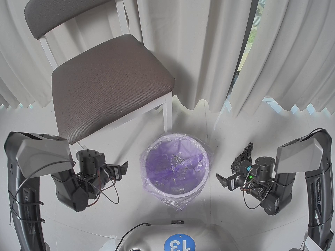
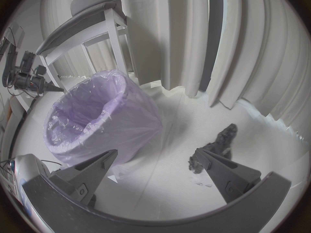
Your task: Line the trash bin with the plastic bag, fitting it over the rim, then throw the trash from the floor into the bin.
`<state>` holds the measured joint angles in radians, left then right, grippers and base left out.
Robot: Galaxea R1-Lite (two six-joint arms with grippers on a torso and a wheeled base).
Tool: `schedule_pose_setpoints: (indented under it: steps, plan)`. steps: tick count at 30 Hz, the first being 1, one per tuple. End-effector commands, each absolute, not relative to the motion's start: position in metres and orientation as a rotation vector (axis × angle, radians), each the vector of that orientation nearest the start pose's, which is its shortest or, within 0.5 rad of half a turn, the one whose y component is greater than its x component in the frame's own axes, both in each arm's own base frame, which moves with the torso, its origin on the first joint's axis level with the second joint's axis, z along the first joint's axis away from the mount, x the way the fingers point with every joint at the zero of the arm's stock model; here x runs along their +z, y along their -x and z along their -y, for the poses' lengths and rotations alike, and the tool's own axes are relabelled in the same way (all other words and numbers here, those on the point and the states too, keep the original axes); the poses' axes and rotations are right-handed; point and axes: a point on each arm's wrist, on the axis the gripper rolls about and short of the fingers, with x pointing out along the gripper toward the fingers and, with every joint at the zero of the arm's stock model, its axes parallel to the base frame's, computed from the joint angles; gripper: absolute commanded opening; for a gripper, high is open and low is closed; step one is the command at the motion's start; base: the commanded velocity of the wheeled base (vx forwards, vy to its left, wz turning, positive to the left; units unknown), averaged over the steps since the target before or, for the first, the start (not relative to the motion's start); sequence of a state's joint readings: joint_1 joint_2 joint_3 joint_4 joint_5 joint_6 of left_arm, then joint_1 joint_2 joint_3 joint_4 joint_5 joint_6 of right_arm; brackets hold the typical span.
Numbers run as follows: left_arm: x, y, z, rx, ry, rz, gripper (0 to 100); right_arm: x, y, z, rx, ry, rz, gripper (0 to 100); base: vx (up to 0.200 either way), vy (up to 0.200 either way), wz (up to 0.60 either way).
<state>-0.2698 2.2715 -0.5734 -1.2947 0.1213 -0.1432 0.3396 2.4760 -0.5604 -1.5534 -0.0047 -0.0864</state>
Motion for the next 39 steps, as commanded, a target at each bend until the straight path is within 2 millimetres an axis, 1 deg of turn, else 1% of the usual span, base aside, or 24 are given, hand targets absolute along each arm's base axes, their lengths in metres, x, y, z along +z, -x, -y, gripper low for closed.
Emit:
schedule_pose_setpoints:
  steps: [1,2,3,4,6,10,13,16,19,23,25,27,28,29,33,34,35,39]
  plan:
    - [0.043,-0.307,0.076,-0.101,0.089,-0.336,100,-0.07,-0.338,-0.138,0.352,0.092,-0.339,100,0.0,0.0,0.0]
    - [0.043,-0.307,0.076,-0.101,0.089,-0.336,100,-0.07,-0.338,-0.138,0.352,0.092,-0.339,100,0.0,0.0,0.0]
    - [0.046,-0.304,0.077,-0.106,0.089,-0.329,100,-0.08,-0.345,-0.142,0.314,0.073,-0.329,100,0.0,0.0,0.0]
    - [0.047,-0.303,0.078,-0.11,0.088,-0.321,100,-0.083,-0.35,-0.145,0.296,0.06,-0.32,100,0.0,0.0,0.0]
    - [0.05,-0.3,0.082,-0.125,0.089,-0.302,100,-0.085,-0.355,-0.147,0.293,0.044,-0.305,100,0.0,0.0,0.0]
    - [0.053,-0.294,0.088,-0.148,0.094,-0.264,100,-0.085,-0.362,-0.15,0.294,0.053,-0.32,100,0.0,0.0,0.0]
    - [0.048,-0.282,0.097,-0.187,0.088,-0.273,100,-0.085,-0.367,-0.153,0.295,0.061,-0.36,100,0.0,0.0,0.0]
    - [0.044,-0.272,0.103,-0.214,0.083,-0.277,100,-0.084,-0.381,-0.156,0.288,0.069,-0.372,100,0.0,0.0,0.0]
    - [0.044,-0.265,0.106,-0.236,0.085,-0.261,100,-0.083,-0.39,-0.158,0.285,0.087,-0.411,100,0.0,0.0,0.0]
    - [0.044,-0.257,0.11,-0.26,0.085,-0.27,100,-0.08,-0.395,-0.158,0.288,0.116,-0.463,100,0.0,0.0,0.0]
    - [0.045,-0.257,0.112,-0.267,0.086,-0.268,100,-0.079,-0.393,-0.158,0.289,0.13,-0.487,100,0.0,0.0,0.0]
    - [0.046,-0.255,0.114,-0.273,0.11,-0.267,100,-0.067,-0.39,-0.154,0.285,0.133,-0.5,100,0.0,0.0,0.0]
    - [0.046,-0.255,0.114,-0.273,0.11,-0.267,100,-0.066,-0.39,-0.153,0.284,0.132,-0.5,100,0.0,0.0,0.0]
    - [0.046,-0.252,0.117,-0.278,0.12,-0.275,100,-0.052,-0.387,-0.144,0.27,0.127,-0.504,100,0.0,0.0,0.0]
    - [0.044,-0.243,0.117,-0.274,0.142,-0.302,100,-0.02,-0.374,-0.126,0.237,0.115,-0.489,100,0.0,0.0,0.0]
    - [0.044,-0.243,0.117,-0.274,0.142,-0.302,100,-0.02,-0.374,-0.126,0.237,0.115,-0.489,100,0.0,0.0,0.0]
    - [0.044,-0.242,0.12,-0.281,0.152,-0.303,100,-0.007,-0.365,-0.118,0.226,0.113,-0.482,100,0.0,0.0,0.0]
    - [0.046,-0.243,0.122,-0.287,0.153,-0.295,100,0.024,-0.349,-0.109,0.216,0.108,-0.445,100,0.0,0.0,0.0]
